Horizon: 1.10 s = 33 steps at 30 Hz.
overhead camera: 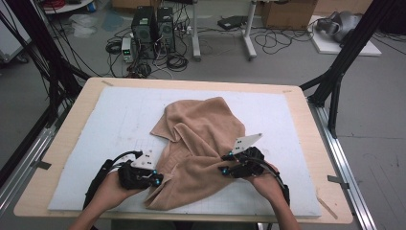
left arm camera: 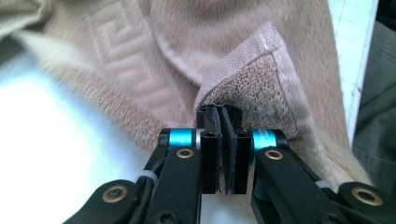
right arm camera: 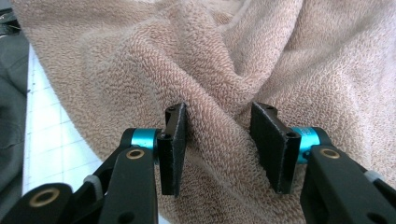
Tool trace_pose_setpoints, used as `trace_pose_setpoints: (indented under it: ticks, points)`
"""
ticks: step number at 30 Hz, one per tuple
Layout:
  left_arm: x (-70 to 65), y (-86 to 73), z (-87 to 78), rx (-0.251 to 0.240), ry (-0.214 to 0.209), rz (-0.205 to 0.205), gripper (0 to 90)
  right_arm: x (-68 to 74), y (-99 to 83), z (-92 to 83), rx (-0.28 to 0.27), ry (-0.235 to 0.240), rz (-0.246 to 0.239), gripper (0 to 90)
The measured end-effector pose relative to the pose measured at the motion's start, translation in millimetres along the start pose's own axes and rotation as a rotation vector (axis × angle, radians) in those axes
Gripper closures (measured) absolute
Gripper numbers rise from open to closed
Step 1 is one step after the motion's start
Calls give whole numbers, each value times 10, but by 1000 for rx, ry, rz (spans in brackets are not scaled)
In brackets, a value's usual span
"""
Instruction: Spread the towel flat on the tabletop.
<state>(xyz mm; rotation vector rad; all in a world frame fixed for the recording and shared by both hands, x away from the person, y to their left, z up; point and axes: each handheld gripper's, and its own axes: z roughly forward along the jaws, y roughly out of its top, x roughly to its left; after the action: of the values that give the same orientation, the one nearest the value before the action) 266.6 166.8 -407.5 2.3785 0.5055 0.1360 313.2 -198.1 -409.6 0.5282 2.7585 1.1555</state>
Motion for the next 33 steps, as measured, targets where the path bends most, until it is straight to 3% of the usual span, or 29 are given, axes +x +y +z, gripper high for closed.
trace_pose_setpoints:
  ticks: [3, 5, 7, 10, 14, 15, 23, 28, 33]
  points:
    - [65, 26, -111, -48, -2, -53, 711, 0, -8, 3, -1, 0, 6, 568]
    - [114, 120, -191, -84, 4, -66, 648, 8, -8, -17, -6, -5, 1, 565]
    - [158, 228, -253, -113, -2, -65, 591, 2, -17, -41, -10, -5, -1, 562]
    - [217, 434, -269, -142, 6, -41, 580, -1, -37, -88, -16, -10, 0, 558]
    - [304, 643, -35, -154, -22, -20, 571, -24, -85, -164, -23, -29, 0, 553]
    - [335, 690, 68, -142, -11, -16, 574, -29, -98, -183, -21, -35, 3, 553]
    - [487, 875, 600, -146, -30, -65, 626, -173, -242, -467, -57, -109, 49, 551]
    - [541, 904, 831, -104, -41, -91, 613, -282, -349, -486, -33, -127, 85, 545]
    - [533, 929, 1034, -36, -17, -71, 618, -331, -362, -383, -5, -112, 95, 543]
